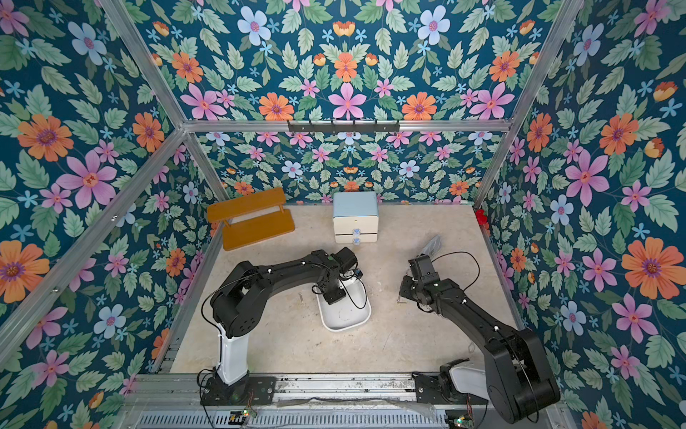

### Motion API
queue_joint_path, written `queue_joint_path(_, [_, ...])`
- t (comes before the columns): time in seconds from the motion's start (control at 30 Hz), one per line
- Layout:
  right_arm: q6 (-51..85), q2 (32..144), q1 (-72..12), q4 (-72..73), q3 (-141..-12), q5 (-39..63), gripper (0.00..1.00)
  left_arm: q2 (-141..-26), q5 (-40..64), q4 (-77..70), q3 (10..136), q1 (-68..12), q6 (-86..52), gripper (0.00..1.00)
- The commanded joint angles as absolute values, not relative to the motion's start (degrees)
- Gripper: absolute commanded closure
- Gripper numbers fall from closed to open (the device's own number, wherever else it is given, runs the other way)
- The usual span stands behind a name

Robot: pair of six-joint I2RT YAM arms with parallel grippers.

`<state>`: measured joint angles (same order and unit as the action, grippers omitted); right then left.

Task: Take out the screws from the storage box
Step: Pick up the screw from the storage box, then place the screw at the center of the board.

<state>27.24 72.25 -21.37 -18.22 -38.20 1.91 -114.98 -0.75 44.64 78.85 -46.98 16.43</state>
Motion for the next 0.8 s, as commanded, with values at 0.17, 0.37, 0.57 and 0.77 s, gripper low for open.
queue_joint_path(0.17, [26.72,72.3,-21.36,-18.02,-38.41,2.1,0.57,-116.45,-1.61,44.58,80.07,-45.93,14.73,1.0])
queue_joint_path(0.37, [25.81,68.55,-21.81,-17.43,-38.73,6.86,0.57,-109.38,-0.26,44.66,85.79,-45.53,11.95,1.0])
queue_joint_path(0.57, [22.73,62.08,-34.8,-20.13,-44.55,0.34,0.53,-97.54,-2.63,42.12,85.68,-43.6,4.38,1.0])
queue_joint_path(0.77, [23.55,71.55,-47.91,-19.73,-53.13,-3.72,0.55,-82.2,-0.06,31.43,68.01,-31.07,-14.12,1.0])
